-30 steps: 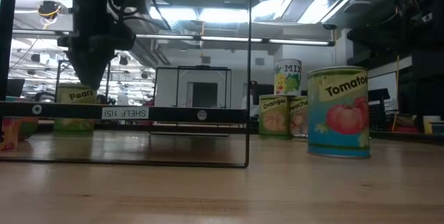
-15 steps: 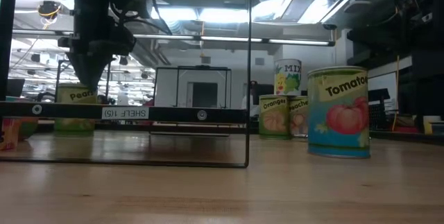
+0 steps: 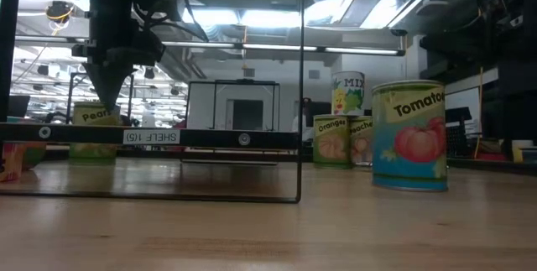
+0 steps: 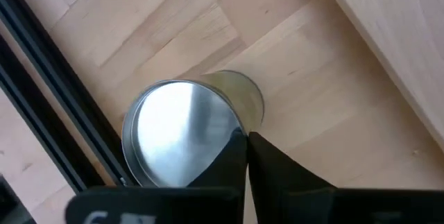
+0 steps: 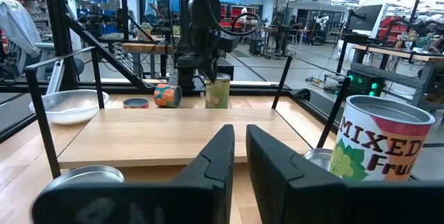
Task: Pick and place cans onto a shelf
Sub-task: Put the canned pears on the shelf
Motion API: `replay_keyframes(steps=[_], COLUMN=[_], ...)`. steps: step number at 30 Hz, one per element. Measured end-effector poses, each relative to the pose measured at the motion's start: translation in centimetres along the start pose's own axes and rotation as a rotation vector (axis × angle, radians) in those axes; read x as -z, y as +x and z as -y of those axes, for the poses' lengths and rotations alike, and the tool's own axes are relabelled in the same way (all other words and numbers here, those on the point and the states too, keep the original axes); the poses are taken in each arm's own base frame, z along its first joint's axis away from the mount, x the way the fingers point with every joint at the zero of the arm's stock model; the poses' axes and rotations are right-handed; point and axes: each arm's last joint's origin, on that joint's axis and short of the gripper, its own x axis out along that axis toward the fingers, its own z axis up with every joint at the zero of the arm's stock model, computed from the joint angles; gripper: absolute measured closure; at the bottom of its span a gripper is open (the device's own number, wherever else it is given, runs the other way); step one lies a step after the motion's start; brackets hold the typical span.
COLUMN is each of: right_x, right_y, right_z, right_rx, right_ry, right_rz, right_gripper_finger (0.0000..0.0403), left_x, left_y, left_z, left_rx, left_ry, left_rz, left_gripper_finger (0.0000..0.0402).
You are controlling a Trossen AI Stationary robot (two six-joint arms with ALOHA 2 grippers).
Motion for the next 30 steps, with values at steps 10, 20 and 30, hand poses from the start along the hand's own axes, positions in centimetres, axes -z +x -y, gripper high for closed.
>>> replay_keyframes(steps=[10, 20, 30], right_x=[0.0, 0.0, 0.0], right_y=[0.0, 0.0, 0.0], right_z=[0.0, 0.0, 0.0], right_rx=[0.0, 0.0, 0.0], right_ry=[0.004, 0.003, 0.004], right_rz=[0.0, 0.0, 0.0], right_gripper_finger=[0.0357, 0.0357, 0.0357], left_x=[-0.1, -0.2, 3.5], left_y=[-2.4, -9.7, -13.9], left_z=[0.8, 2.4, 5.6], left_rx=[0.055, 0.226, 0.447], left_ry=[0.169, 0.323, 0.469], left_rz=[-0.002, 0.119, 0.242], left_gripper_finger=[0.04, 0.0401, 0.0401])
